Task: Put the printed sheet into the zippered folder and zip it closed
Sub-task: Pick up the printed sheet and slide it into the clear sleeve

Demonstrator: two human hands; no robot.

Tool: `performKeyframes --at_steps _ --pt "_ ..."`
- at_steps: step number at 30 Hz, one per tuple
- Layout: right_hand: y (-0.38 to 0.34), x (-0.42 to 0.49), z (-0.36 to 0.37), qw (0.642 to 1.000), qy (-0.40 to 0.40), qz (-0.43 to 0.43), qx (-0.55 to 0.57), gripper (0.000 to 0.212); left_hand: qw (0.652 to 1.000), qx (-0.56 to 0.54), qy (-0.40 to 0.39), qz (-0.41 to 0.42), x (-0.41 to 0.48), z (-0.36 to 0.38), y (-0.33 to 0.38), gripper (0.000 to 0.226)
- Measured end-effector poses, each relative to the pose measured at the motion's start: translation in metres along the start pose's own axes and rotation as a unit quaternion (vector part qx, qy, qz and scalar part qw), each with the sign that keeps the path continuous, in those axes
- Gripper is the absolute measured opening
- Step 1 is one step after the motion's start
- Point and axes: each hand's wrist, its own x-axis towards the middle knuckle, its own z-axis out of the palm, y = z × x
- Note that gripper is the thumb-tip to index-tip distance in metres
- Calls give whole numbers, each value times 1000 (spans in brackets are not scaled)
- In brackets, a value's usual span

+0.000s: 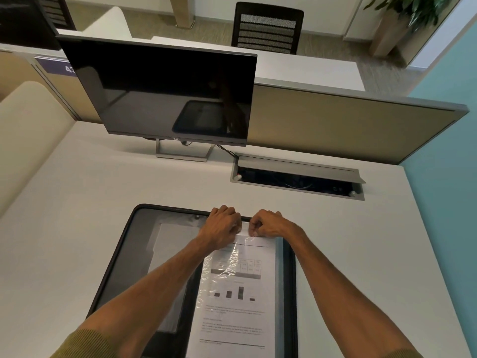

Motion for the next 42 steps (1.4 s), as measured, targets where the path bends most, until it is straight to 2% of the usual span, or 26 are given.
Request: performKeyframes --at_steps 5,7,11,14,16,19,23,28,31,34,37,42 --pt "-4 -10 5 999 26 17 -20 10 1000 -8 -16 -15 -2 -2 4 18" --pt "-6 -17 9 997 67 23 -29 12 999 -21 -14 -21 -7 -3 4 24" --pt "-12 -33 22 980 185 34 -73 30 1000 -24 -4 -19 -25 -7 1 39" --pt "-25 -42 36 970 226 20 -91 50 999 -25 2 -34 -42 -10 -5 54" --pt "-37 -46 50 967 244 1 -69 56 998 -29 5 -54 -56 -11 -9 59" --pt "-54 -51 82 959 281 -24 -35 56 994 -51 26 -94 -81 -15 -17 59" --pt "-88 -57 127 942 330 -53 4 41 987 -43 72 -136 -134 -21 -40 56" --pt "-141 -56 165 948 312 -56 -20 46 964 -30 133 -229 -208 -28 -91 49" --pt "-161 -51 190 956 283 -41 -63 52 934 -40 133 -330 -249 -36 -111 49" --pt "-178 -55 208 959 275 -12 -71 58 900 -98 124 -407 -281 -41 -124 46" --pt "-189 -61 217 961 266 7 -78 63 898 -130 114 -404 -299 -42 -133 45" --pt "-192 -61 224 976 197 15 -90 68 886 -186 138 -402 -301 -51 -133 40"
